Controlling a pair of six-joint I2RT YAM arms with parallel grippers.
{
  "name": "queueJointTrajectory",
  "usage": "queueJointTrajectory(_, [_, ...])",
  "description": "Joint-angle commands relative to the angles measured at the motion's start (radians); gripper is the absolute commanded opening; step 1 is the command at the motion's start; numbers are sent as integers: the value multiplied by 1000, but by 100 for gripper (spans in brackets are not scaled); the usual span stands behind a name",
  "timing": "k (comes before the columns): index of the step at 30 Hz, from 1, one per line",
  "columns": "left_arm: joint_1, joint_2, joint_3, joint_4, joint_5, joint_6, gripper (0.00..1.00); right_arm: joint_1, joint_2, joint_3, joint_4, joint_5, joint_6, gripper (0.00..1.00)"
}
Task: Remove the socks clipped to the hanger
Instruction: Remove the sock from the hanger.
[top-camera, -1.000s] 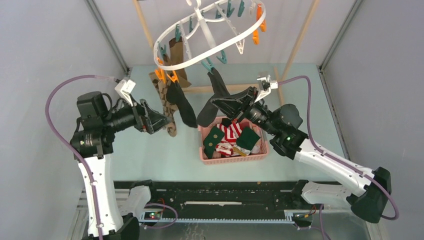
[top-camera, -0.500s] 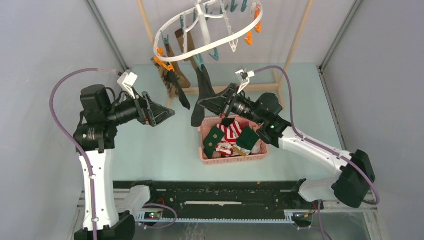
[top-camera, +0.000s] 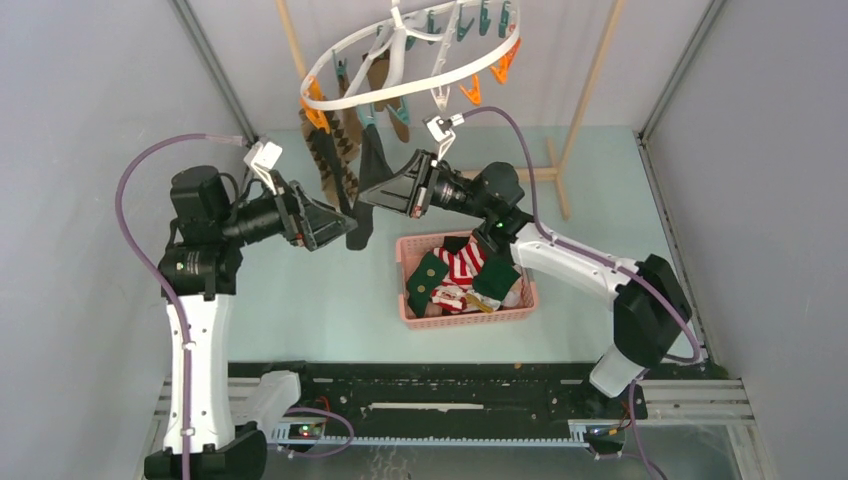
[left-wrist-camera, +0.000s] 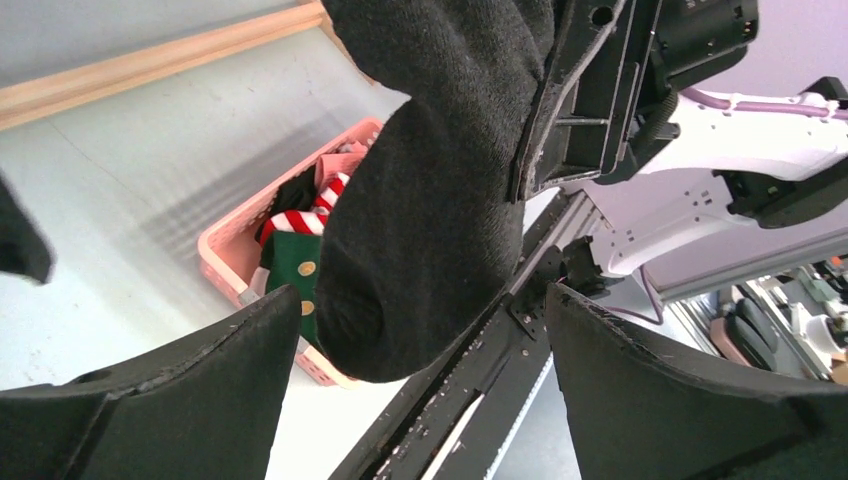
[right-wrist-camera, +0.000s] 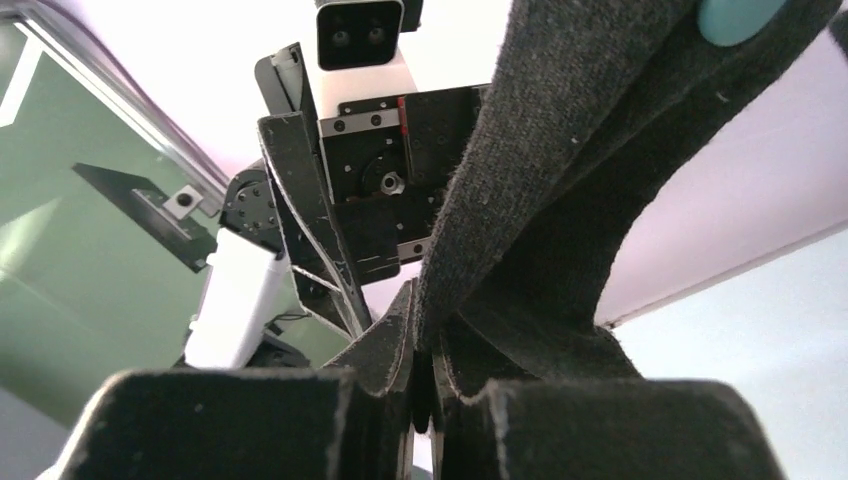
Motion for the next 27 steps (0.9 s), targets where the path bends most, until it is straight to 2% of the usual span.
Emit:
queueJointTrajectory(1, [-20,8,-34,66,59,-32,95,12,40,68,151,-92,151,11])
queueJointTrajectory(8, [-34,-3,-84,114,102,-50,94,27,76,84,196,-95,205,12])
queueJointTrajectory(13, [-47,4,-95,134,84,-53,85,44,87,90,220,-89,238,13])
queueJointTrajectory(15, [-59,1,-96,138,49,-48,75,49,74,82,184,-63,223,14])
queueJointTrajectory(17, [-70,-9,-97,139,-1,-35,60,55,36,61,95,1,168,20])
queueJointTrajectory(19, [-100,-24,-101,140,-56,-22,41,64,-21,51,-76,98,73,28])
queueJointTrajectory(22, [-131,-47,-108,139,-134,1,19,83,-110,51,-332,278,-86,41])
queueJointTrajectory(25, [-158,-65,-112,129,-231,34,7,104,-176,52,-485,500,-188,56])
queueJointTrajectory(27, [-176,-69,-115,124,-273,52,5,108,-199,57,-528,588,-227,62])
